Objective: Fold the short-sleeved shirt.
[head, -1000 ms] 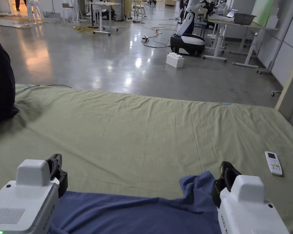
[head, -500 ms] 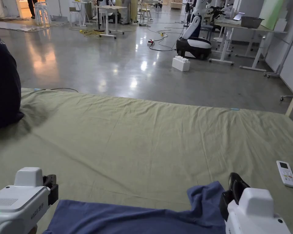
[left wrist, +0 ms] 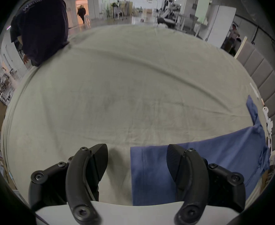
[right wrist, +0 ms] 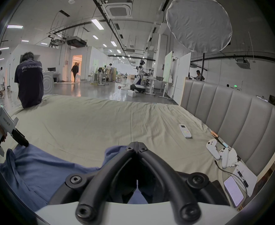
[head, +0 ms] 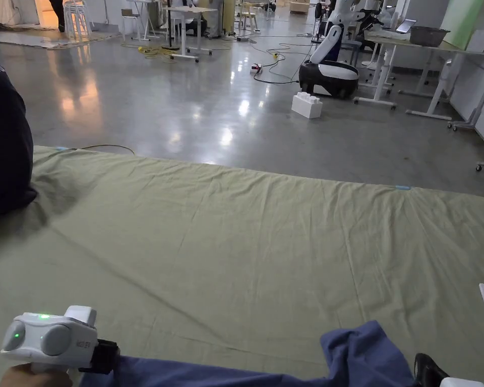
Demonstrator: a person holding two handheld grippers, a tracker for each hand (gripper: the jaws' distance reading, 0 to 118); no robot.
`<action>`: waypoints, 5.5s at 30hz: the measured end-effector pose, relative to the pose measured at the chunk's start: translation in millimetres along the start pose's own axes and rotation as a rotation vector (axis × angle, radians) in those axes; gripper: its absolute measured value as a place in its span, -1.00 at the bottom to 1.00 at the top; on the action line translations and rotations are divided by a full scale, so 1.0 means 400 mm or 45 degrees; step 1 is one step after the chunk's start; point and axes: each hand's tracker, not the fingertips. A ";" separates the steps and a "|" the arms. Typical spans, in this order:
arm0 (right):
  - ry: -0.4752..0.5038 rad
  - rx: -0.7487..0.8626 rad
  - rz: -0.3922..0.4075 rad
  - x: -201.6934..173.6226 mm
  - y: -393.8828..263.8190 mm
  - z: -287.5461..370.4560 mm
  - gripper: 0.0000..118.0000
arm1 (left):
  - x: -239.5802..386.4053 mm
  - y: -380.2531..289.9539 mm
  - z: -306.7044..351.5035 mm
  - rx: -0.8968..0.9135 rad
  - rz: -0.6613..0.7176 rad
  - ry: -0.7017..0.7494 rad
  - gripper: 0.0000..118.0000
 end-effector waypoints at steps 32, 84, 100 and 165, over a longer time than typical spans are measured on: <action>0.206 -0.994 0.045 0.130 -0.172 -0.559 -0.93 | 0.070 -0.041 0.104 0.196 -0.042 0.021 -0.95; 0.200 -0.957 0.199 0.203 -0.328 0.127 -0.88 | -0.001 -0.560 0.299 0.049 -0.239 -0.024 -0.88; 0.018 -0.458 0.060 0.191 -0.077 0.200 0.48 | 0.060 -0.410 0.463 0.572 -0.046 -0.117 0.18; 0.101 0.010 0.011 -0.099 0.046 0.114 -0.99 | -0.263 -0.521 0.139 0.030 0.595 -1.120 -0.58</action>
